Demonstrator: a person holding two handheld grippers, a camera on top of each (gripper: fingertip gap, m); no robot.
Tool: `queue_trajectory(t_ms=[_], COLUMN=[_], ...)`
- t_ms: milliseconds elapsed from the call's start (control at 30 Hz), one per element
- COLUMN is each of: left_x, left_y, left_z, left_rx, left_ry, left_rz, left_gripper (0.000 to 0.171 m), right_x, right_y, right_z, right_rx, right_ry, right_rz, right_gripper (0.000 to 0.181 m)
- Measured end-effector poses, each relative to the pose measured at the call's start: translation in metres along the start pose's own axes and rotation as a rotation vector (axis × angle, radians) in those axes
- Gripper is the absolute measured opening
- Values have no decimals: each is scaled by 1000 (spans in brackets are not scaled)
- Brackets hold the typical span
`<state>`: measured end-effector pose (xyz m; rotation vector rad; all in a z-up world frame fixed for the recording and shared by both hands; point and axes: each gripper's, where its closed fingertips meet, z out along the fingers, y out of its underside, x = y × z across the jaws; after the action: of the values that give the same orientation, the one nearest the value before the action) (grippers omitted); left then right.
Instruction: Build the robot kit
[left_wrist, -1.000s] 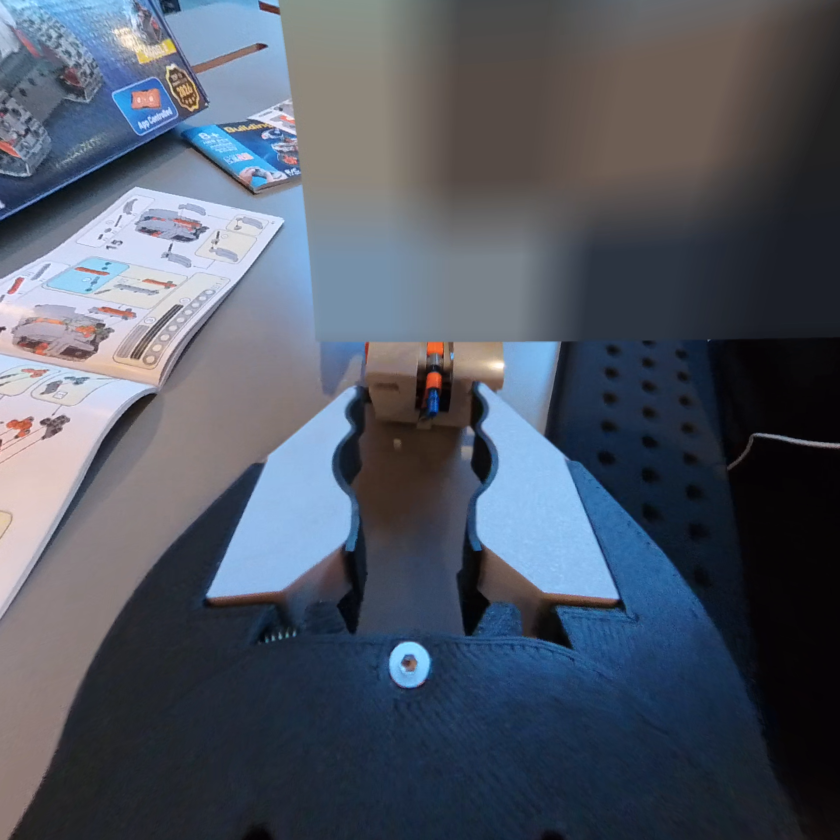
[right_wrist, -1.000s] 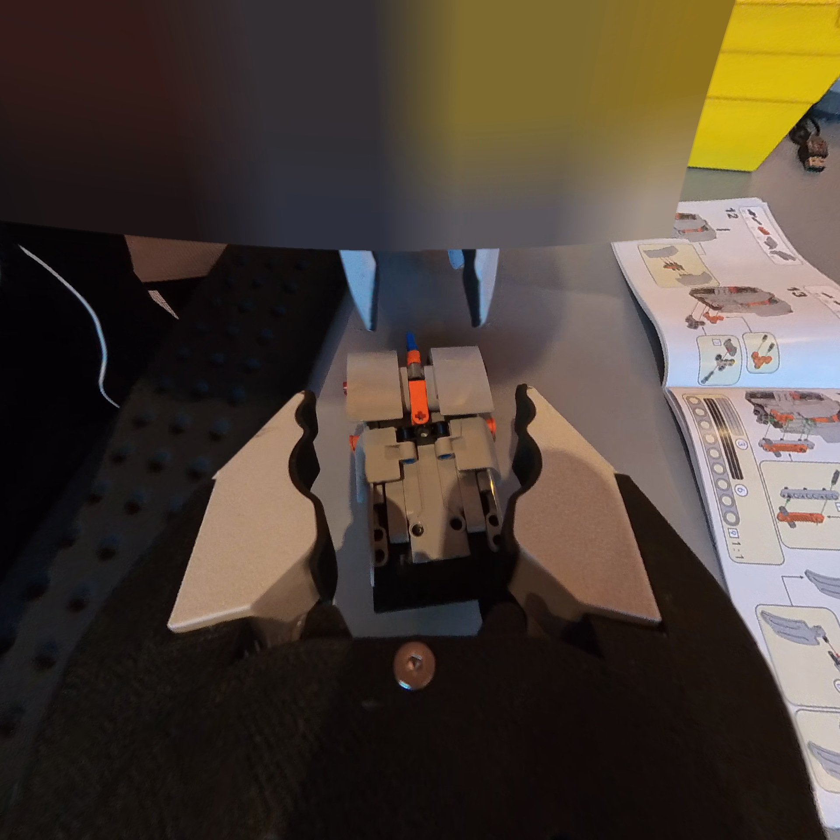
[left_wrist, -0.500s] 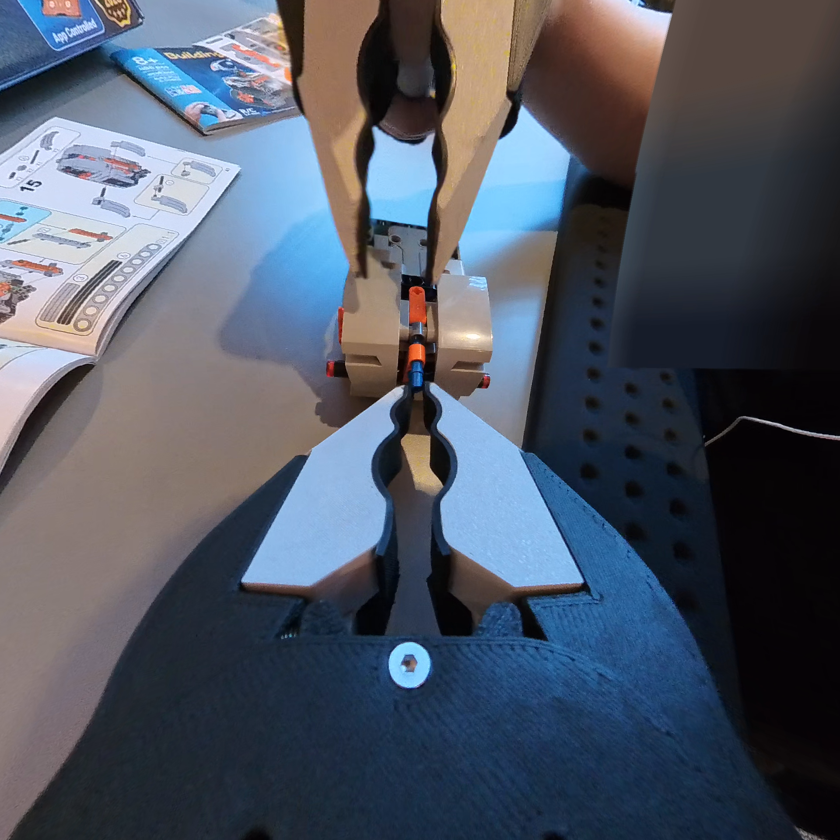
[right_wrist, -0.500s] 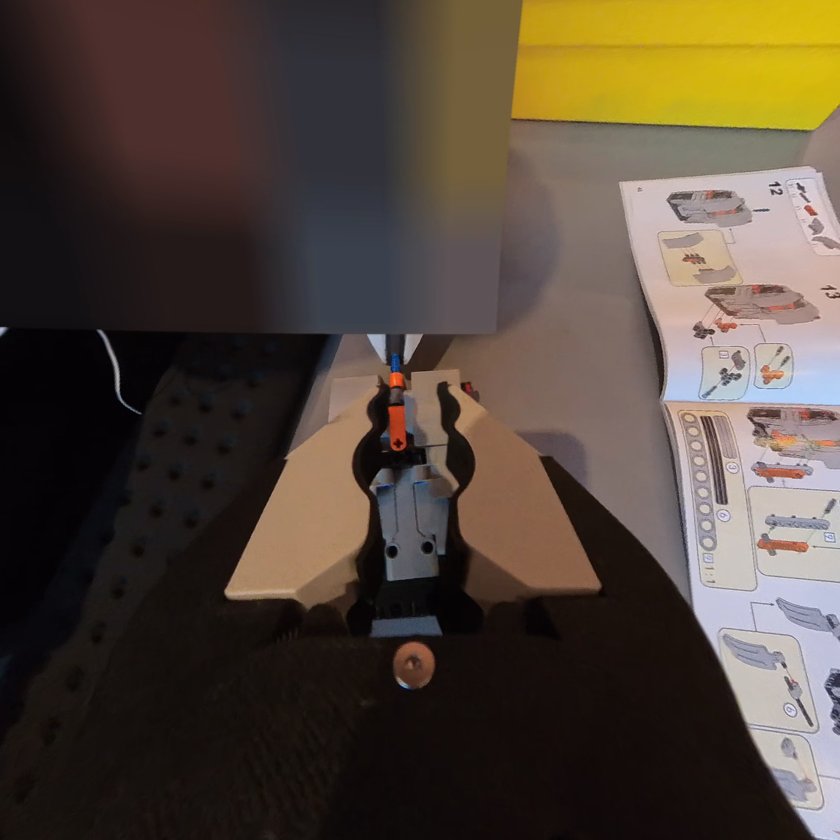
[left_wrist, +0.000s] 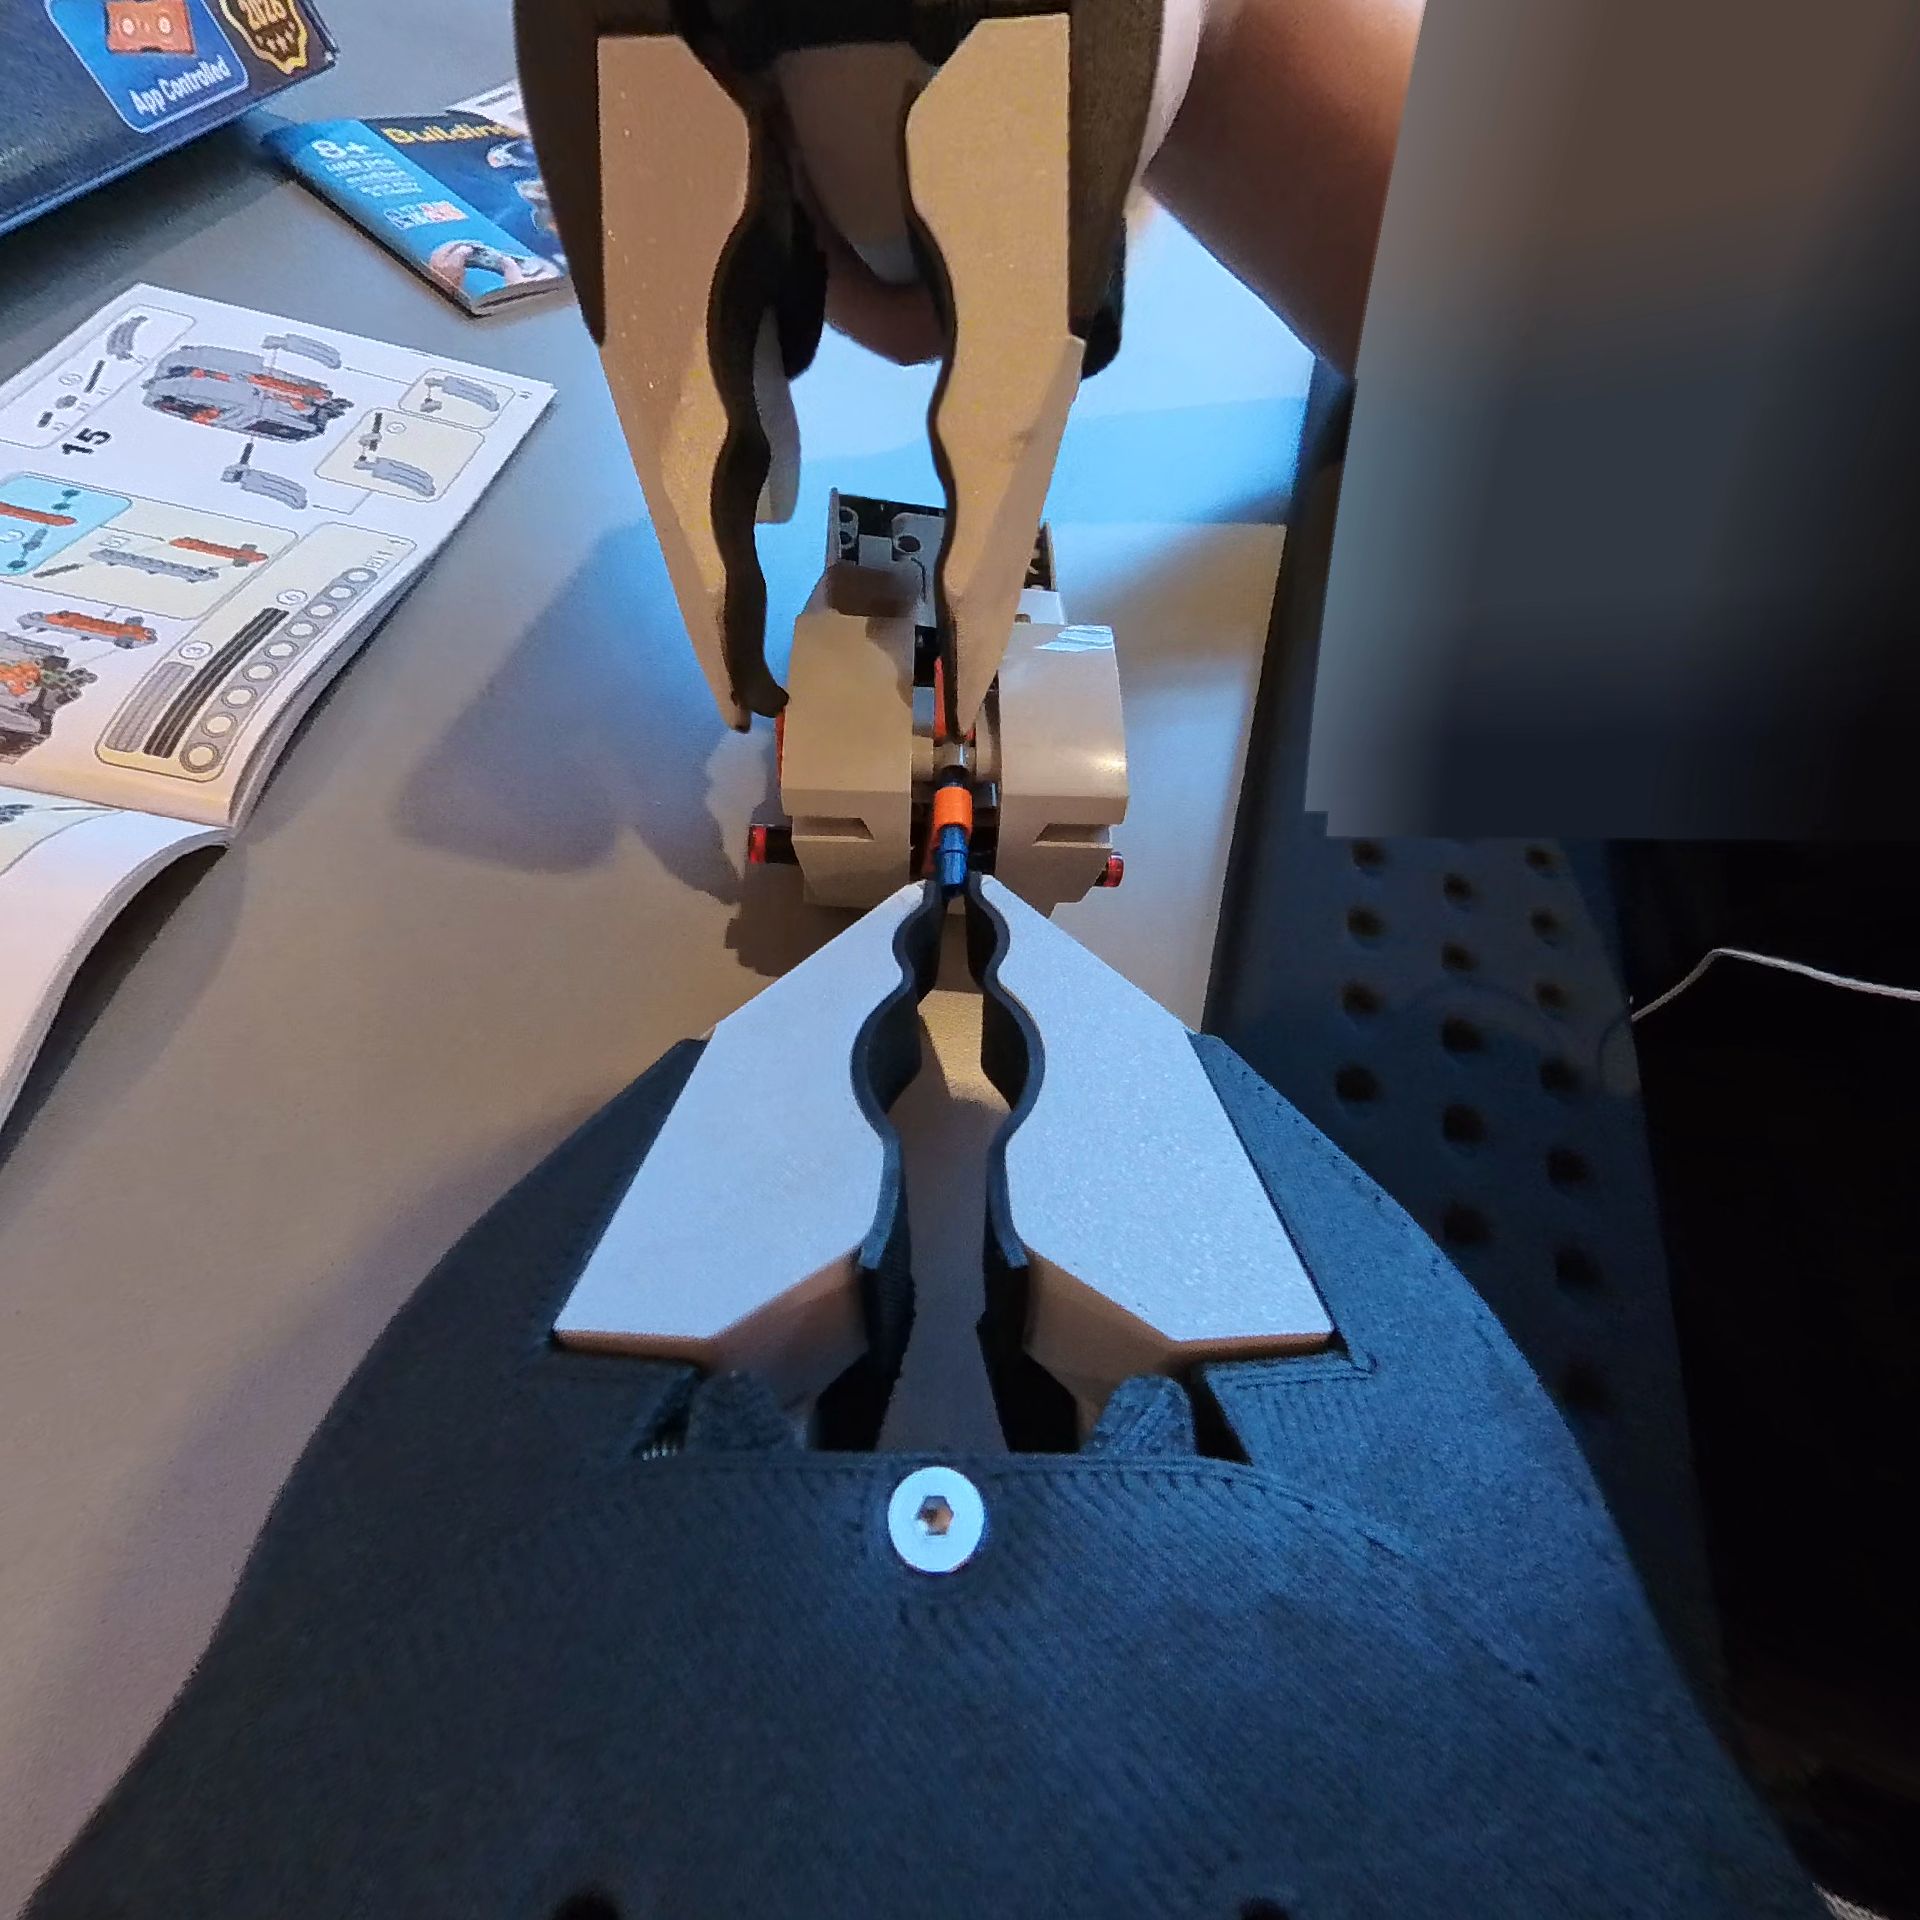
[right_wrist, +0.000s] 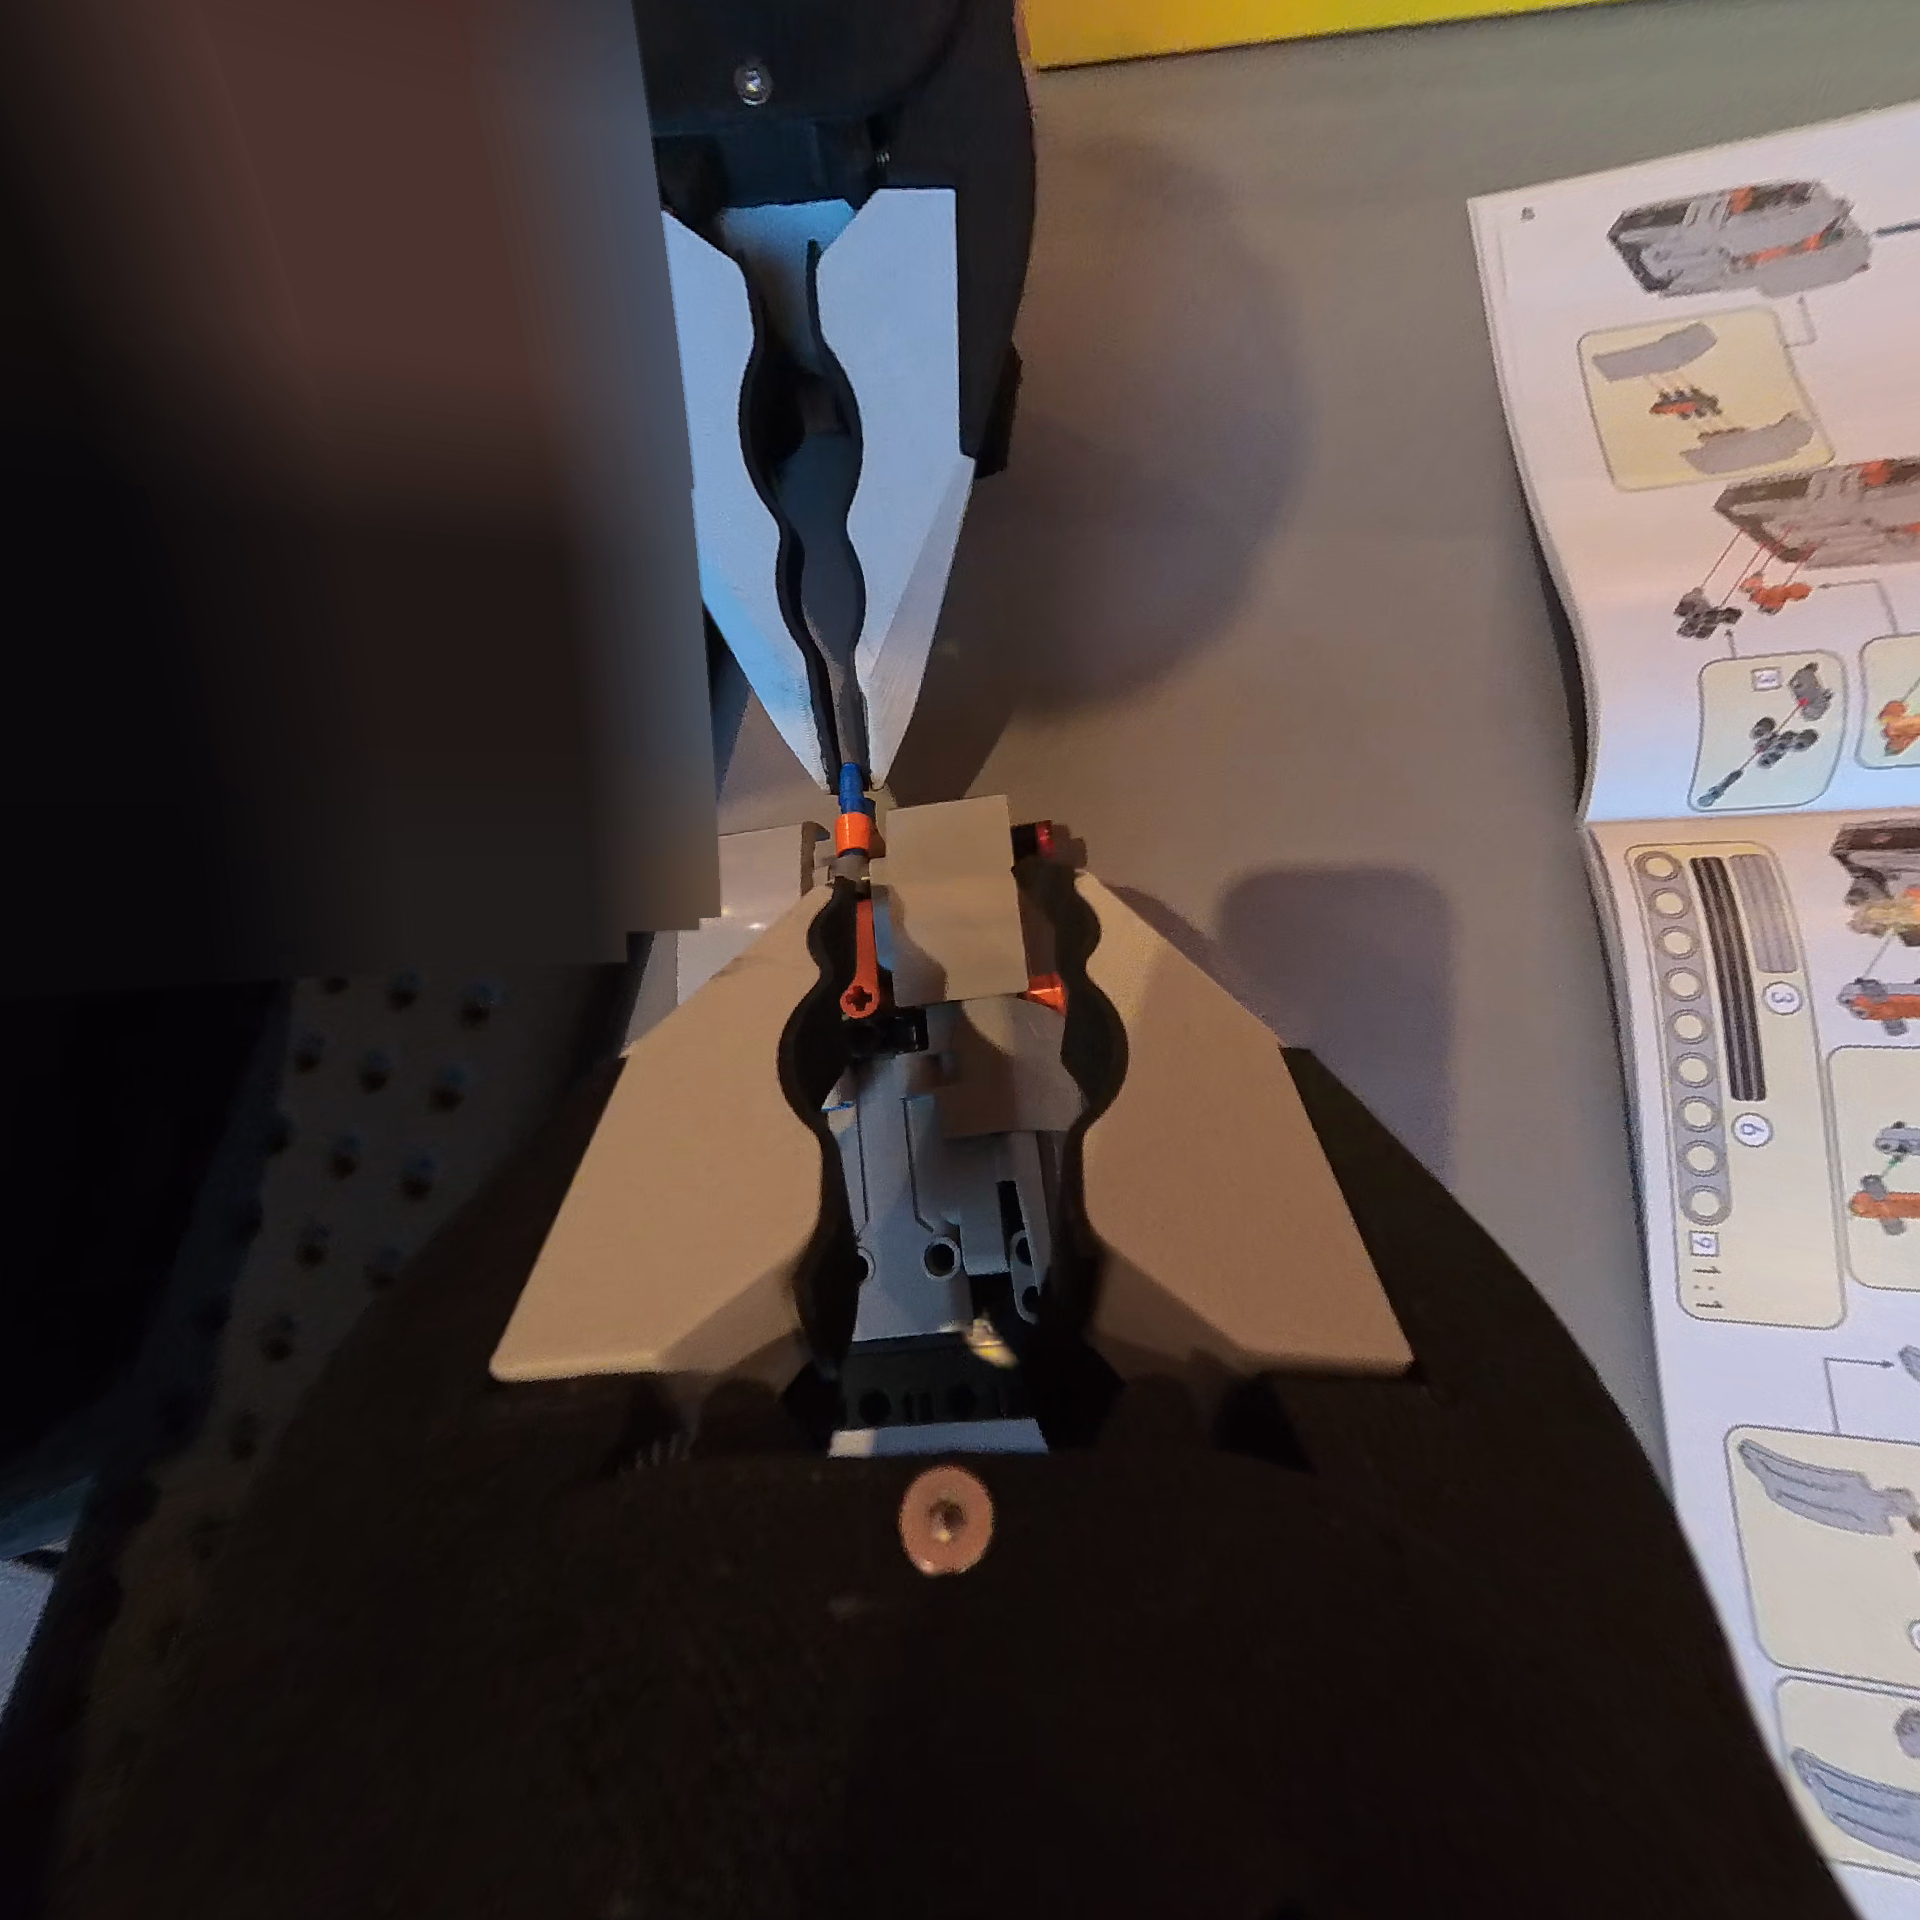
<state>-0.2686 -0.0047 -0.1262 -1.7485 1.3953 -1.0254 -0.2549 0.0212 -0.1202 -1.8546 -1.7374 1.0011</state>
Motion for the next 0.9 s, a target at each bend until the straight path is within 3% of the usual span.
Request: queue_trajectory(t_ms=[900], left_x=[4], left_y=[-2], left_z=[3], left_rx=[12], left_ry=[38], left_rz=[-31], left_gripper=[0], right_x=[-3], right_y=[4], right_z=[1], right_rx=[-45], right_ry=[-44], right_rz=[50], right_gripper=[35])
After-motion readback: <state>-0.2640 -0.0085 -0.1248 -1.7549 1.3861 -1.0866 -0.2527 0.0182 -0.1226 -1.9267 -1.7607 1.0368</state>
